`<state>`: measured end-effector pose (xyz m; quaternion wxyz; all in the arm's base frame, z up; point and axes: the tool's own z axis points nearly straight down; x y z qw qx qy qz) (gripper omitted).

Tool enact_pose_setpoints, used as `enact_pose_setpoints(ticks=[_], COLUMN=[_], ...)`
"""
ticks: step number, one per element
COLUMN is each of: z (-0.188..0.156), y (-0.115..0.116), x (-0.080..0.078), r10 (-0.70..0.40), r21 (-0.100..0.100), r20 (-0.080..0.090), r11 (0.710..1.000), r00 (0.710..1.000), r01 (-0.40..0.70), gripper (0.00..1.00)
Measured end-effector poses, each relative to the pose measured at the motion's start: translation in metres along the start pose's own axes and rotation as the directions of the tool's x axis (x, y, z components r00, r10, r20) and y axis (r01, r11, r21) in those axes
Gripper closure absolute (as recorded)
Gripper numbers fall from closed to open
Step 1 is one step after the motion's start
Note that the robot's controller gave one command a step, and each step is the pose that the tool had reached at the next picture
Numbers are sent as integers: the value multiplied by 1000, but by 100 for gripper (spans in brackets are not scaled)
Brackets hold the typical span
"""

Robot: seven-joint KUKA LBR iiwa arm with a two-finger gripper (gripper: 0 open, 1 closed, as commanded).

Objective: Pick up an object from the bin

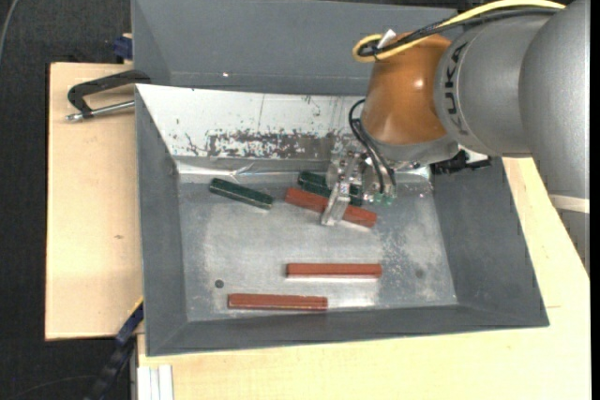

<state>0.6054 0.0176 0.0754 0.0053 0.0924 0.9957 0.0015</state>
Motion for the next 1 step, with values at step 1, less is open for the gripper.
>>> enact_pose_setpoints(ticks=[1], z=[-159], y=[-31], x=[-3], r10=[-298], r21=[3], r20=[3], r11=[955], r00=[955], r01=[298], gripper=[100])
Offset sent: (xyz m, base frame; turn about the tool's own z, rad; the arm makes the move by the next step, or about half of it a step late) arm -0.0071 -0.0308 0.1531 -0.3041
